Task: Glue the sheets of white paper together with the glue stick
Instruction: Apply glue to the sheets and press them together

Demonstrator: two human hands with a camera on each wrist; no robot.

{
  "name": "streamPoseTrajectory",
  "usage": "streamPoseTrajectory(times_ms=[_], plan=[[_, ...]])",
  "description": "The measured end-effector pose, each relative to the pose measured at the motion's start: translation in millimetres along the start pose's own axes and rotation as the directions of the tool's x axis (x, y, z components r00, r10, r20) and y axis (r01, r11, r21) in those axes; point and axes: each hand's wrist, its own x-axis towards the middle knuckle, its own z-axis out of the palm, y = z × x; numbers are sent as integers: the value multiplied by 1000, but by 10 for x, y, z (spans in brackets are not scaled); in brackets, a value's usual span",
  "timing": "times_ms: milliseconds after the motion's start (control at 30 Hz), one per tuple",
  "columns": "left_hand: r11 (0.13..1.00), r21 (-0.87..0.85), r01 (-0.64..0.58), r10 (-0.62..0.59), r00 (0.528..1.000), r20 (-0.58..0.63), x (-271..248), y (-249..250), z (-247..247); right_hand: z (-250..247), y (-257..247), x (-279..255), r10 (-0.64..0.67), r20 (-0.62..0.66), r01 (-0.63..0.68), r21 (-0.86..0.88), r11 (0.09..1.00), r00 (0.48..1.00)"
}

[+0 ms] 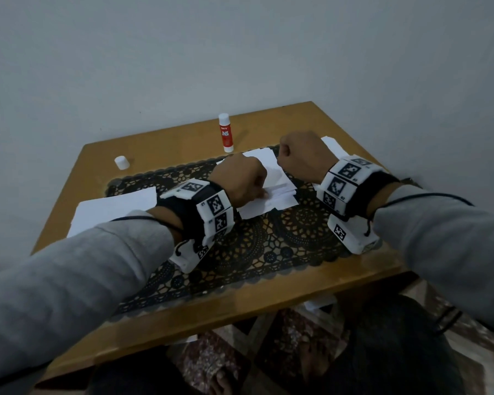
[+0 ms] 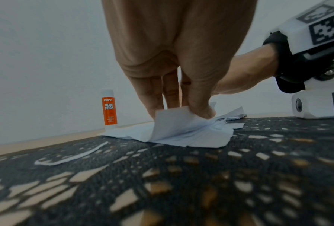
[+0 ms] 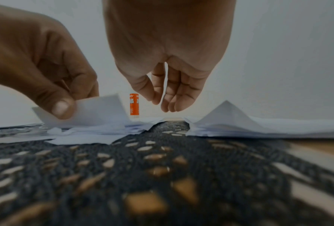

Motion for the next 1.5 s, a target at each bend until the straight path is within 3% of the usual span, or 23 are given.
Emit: streamPoseTrajectory(times_ms=[100, 367, 533, 700, 867, 1200, 1300, 1400, 1500], plan=[[1000, -25, 7, -6, 1000, 10, -7, -27, 20, -10, -21, -17, -18, 11, 18, 0, 1000, 1000], [1000, -17, -24, 23, 995, -98, -115, -34, 15, -1, -18, -23, -12, 4, 12, -6, 1000, 1000], [998, -56, -31, 20, 982, -190, -444, -161, -148, -9, -14, -15, -31, 38, 32, -15, 999, 999], [984, -33, -175, 159, 945, -286, -993, -454, -248, -21, -36, -27, -44, 64, 45, -11, 999, 997], [971, -9, -239, 237, 966, -101, -1458, -826, -168, -17, -51, -39, -61, 55, 63, -37, 997, 997], [996, -32, -83, 87, 982, 165, -1765, -975, -101, -43, -144, -28, -111, 134, 124, -93, 988, 985], [996, 2, -89, 86, 973, 215, -1762, -957, -142, -127, -381, 88, -167, 59, 171, -77, 982, 984], [997, 16, -79, 73, 971, 229, -1737, -940, -176, -134, -571, 321, -41, 16, 40, 66, 997, 999], [996, 3, -86, 83, 973, 213, -1706, -912, -181, -7, -677, 531, 143, 140, -178, 282, 943, 980]])
